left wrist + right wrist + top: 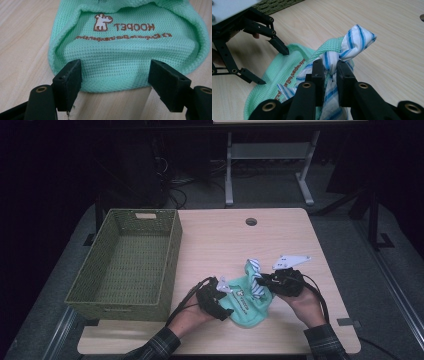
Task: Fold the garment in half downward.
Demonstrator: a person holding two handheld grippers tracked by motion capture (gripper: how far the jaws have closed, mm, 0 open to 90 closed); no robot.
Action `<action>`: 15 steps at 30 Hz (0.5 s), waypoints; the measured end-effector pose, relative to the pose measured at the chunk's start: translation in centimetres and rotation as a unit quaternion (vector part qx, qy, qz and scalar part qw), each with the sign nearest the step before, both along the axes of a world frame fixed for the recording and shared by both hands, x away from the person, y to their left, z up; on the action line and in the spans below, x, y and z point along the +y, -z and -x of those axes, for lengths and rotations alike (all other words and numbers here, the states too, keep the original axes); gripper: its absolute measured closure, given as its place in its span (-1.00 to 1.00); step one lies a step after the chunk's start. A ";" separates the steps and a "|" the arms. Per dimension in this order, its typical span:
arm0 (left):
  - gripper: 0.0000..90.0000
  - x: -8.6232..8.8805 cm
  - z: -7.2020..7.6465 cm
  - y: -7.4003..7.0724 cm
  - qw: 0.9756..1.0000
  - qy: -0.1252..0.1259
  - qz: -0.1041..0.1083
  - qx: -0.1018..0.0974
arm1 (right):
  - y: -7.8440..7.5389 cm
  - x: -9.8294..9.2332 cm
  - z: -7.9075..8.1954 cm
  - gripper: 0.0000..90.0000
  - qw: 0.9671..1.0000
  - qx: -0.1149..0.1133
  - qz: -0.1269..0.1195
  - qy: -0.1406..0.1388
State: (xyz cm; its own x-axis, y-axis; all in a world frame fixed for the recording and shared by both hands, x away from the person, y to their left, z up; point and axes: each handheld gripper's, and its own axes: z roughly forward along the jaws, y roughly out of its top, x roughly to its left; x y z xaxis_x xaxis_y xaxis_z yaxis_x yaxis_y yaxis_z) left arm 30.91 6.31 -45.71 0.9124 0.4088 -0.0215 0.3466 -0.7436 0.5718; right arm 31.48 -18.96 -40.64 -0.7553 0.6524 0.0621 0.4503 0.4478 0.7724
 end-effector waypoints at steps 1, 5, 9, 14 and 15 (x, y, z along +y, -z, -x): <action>-0.43 0.0 0.0 -0.1 1.000 0.001 0.004 0.005 | 0.0 0.1 0.0 0.75 1.000 0.001 -0.002 -0.001; -0.45 -0.1 0.1 -0.1 1.000 0.009 0.007 0.013 | 0.2 0.4 0.1 0.74 1.000 0.000 0.001 -0.004; -0.48 -0.2 0.3 -0.3 1.000 0.005 0.022 0.009 | 0.3 0.9 0.3 0.74 1.000 0.001 0.002 -0.009; -0.52 -0.2 0.1 0.2 1.000 0.017 0.003 0.009 | 0.2 1.4 0.5 0.74 1.000 -0.004 0.003 -0.015; -0.52 -0.2 0.1 0.2 1.000 0.016 0.003 0.010 | 0.2 1.7 0.6 0.74 1.000 -0.004 0.005 -0.018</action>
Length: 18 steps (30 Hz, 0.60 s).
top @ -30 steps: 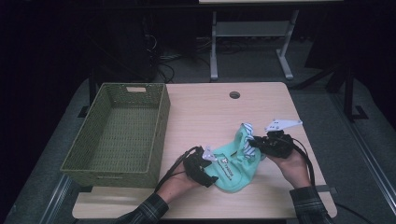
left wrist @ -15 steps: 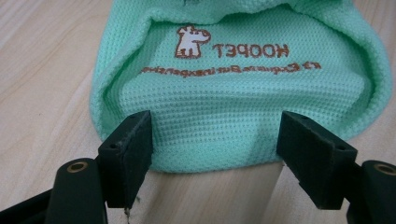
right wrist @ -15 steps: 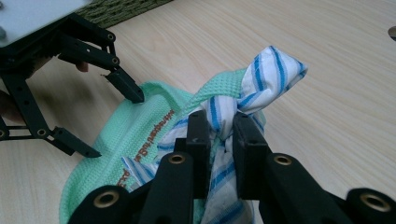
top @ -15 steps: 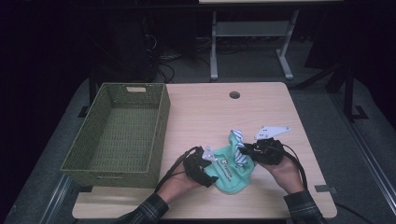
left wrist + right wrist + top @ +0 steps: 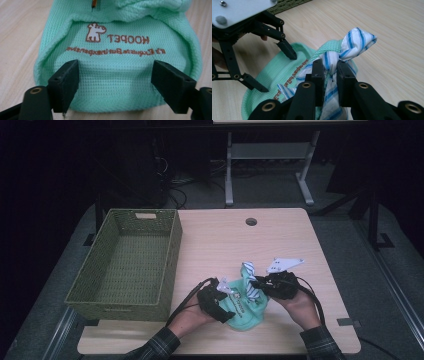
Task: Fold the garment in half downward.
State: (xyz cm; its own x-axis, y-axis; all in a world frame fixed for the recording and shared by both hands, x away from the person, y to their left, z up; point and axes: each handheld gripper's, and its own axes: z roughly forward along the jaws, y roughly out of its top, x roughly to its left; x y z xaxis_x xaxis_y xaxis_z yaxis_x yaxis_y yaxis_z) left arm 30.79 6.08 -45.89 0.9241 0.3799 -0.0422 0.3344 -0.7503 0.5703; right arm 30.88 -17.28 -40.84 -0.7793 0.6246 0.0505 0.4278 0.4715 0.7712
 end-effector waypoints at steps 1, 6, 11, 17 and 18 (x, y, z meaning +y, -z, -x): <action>-0.52 0.0 0.0 0.0 1.000 -0.002 0.002 0.000 | 0.0 0.2 0.1 0.74 1.000 0.001 0.001 0.000; -0.54 0.0 0.1 0.0 1.000 0.001 -0.001 -0.005 | 0.2 1.3 0.4 0.72 1.000 0.007 0.002 -0.016; -0.57 0.3 -0.1 -0.3 1.000 -0.010 0.007 -0.004 | 0.5 1.7 0.4 0.59 0.999 0.027 -0.016 -0.033; -0.57 1.0 -0.2 -1.1 0.999 -0.022 0.026 -0.010 | 0.4 1.9 0.5 0.33 0.997 0.034 -0.043 -0.054; -0.58 1.1 -0.2 -1.2 1.000 -0.019 0.021 -0.011 | 0.3 1.9 0.5 0.31 0.997 0.035 -0.046 -0.054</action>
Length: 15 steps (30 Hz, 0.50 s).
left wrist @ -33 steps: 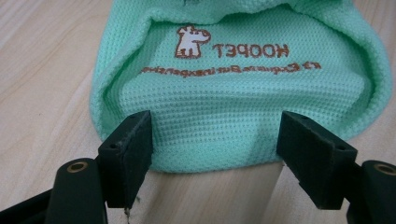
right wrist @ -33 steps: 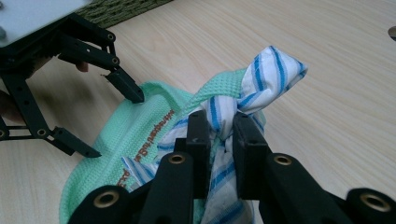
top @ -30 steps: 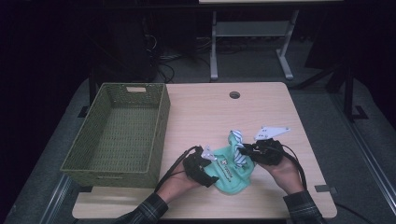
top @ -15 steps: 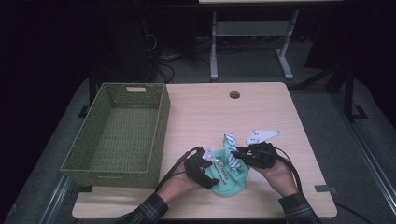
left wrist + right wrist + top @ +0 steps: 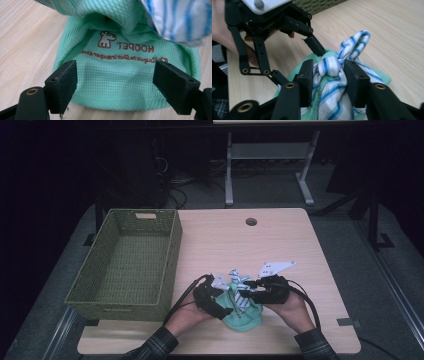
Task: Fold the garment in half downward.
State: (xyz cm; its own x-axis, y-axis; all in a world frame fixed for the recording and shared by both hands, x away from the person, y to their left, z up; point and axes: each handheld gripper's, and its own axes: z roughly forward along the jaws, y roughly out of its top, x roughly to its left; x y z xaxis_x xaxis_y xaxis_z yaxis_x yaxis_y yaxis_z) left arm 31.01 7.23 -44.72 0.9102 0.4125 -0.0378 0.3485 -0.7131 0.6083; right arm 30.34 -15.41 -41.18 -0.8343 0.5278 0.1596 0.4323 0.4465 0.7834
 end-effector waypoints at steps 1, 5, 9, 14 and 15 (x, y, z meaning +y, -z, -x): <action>-0.58 0.1 0.0 0.0 1.000 -0.001 0.000 0.000 | -0.1 0.0 0.1 0.28 1.000 -0.001 -0.004 0.001; -0.58 0.1 0.0 0.0 1.000 -0.001 -0.001 0.001 | -0.7 -0.5 0.2 0.18 1.000 -0.008 -0.016 0.001; -0.58 0.2 0.0 -0.1 1.000 -0.002 -0.003 0.002 | -1.3 -1.4 0.3 0.13 0.999 -0.016 -0.028 0.008; -0.58 0.3 -0.1 -0.1 1.000 -0.006 0.000 0.003 | -1.7 -2.9 0.1 0.21 0.999 -0.021 -0.035 0.030; -0.58 0.3 0.0 -0.1 1.000 -0.007 0.002 0.002 | -1.6 -3.3 0.0 0.31 0.999 -0.020 -0.033 0.034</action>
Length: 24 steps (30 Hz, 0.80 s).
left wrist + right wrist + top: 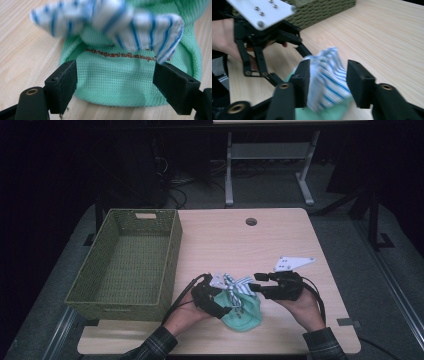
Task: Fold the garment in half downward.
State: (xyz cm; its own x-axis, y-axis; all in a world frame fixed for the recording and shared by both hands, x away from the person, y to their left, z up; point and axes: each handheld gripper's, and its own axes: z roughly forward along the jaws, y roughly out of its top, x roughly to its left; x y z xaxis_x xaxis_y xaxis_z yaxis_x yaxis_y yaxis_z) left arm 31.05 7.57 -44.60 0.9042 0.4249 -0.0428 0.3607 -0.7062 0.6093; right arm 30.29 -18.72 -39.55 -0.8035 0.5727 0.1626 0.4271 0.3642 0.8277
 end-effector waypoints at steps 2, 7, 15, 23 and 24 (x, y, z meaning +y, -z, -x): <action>-0.58 0.1 0.0 0.0 1.000 0.001 -0.001 0.000 | 0.3 -0.6 -0.2 0.48 1.000 0.004 0.004 0.005; -0.58 0.3 0.4 -0.5 1.000 0.003 0.003 0.000 | 1.8 -1.4 0.0 0.77 0.999 0.022 0.021 0.011; -0.59 1.0 1.6 -2.1 1.000 0.007 0.025 -0.009 | 3.1 -0.6 1.2 0.94 0.998 0.037 0.039 -0.013; -0.40 1.6 1.1 -4.5 0.998 0.003 0.053 -0.028 | 3.6 -0.5 2.5 0.99 0.998 0.046 0.040 -0.021; -0.33 1.6 0.9 -4.8 0.998 0.001 0.055 -0.029 | 3.6 -0.5 2.7 0.99 0.998 0.045 0.037 -0.023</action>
